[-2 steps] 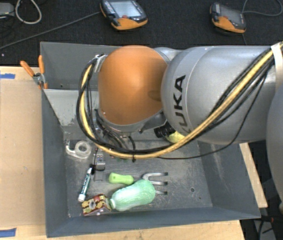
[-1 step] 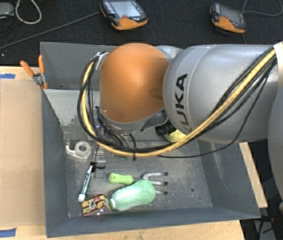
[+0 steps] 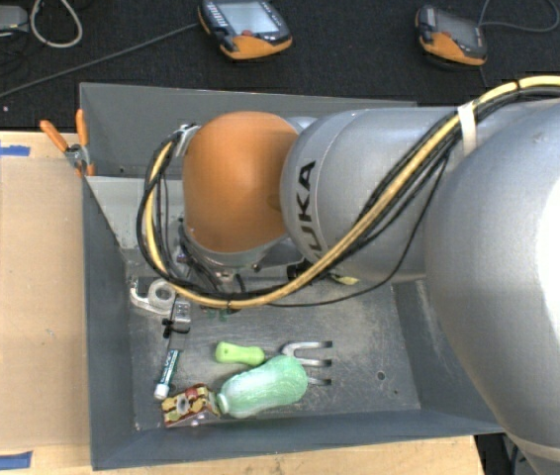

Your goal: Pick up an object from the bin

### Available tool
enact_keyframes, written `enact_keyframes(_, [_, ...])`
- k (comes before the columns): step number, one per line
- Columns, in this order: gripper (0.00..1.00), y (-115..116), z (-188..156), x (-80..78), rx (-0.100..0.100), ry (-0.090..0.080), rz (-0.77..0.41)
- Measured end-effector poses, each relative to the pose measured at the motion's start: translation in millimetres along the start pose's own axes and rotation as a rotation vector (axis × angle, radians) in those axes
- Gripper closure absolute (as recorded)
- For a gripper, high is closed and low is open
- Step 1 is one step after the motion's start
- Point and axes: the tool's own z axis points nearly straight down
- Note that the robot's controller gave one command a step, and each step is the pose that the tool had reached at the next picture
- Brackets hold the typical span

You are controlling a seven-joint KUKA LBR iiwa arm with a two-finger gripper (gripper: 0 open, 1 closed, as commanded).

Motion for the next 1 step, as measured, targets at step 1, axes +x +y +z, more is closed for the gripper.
enact_keyframes(1, [0.0,-1.1,14.9,-54.1,-0.005,-0.009,0.137])
